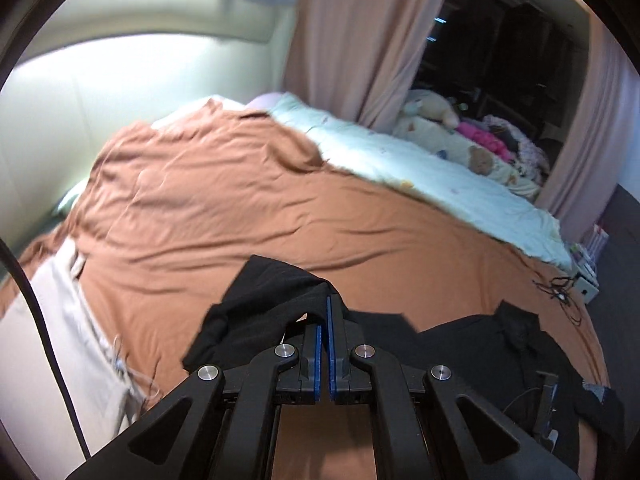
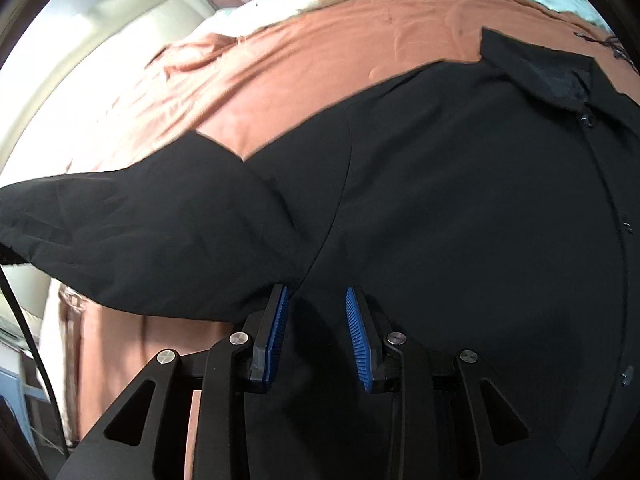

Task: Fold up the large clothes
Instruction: 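Lift the sleeve with the left gripper and fold it across the shirt body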

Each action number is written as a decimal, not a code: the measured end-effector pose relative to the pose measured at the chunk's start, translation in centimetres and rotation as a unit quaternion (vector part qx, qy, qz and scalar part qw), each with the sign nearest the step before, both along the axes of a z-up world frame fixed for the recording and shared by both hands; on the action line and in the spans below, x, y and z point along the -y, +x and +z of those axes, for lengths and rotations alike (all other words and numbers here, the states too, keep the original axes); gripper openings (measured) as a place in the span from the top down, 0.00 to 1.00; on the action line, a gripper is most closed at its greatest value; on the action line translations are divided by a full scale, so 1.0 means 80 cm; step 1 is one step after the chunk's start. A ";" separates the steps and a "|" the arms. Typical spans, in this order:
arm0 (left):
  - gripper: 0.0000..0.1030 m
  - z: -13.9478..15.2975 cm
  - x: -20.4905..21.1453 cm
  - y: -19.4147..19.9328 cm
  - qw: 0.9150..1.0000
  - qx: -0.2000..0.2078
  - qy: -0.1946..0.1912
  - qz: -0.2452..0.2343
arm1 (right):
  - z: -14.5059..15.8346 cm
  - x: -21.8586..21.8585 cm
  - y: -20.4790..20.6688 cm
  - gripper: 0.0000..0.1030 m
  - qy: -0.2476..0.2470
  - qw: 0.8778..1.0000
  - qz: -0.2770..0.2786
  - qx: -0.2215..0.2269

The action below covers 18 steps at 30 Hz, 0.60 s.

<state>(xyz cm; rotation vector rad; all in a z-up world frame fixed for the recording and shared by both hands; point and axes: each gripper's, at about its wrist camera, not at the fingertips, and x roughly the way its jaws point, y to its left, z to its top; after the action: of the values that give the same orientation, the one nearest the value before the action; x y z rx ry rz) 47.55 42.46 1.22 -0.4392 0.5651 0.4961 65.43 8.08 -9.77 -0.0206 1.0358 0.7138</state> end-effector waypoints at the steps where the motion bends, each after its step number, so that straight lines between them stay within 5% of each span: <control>1: 0.98 0.013 0.008 0.007 1.000 0.005 0.005 -0.009 | 0.009 0.010 -0.002 0.73 -0.004 1.000 -0.005 0.011; 6: 0.98 0.066 0.062 0.041 0.998 0.028 0.029 -0.055 | 0.044 0.065 -0.009 0.73 0.014 0.999 -0.019 0.024; 11: 0.98 0.103 0.126 0.080 0.993 0.038 0.045 -0.106 | 0.076 0.131 -0.017 0.41 0.028 0.998 -0.039 0.045; 18: 0.98 0.135 0.231 0.132 0.981 0.048 0.064 -0.177 | 0.104 0.238 -0.046 0.40 0.045 0.994 -0.070 0.070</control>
<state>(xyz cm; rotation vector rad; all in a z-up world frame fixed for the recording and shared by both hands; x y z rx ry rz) 58.12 24.00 12.01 -0.2303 0.5018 0.1678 61.76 -10.92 -1.43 0.0781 0.8622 0.6226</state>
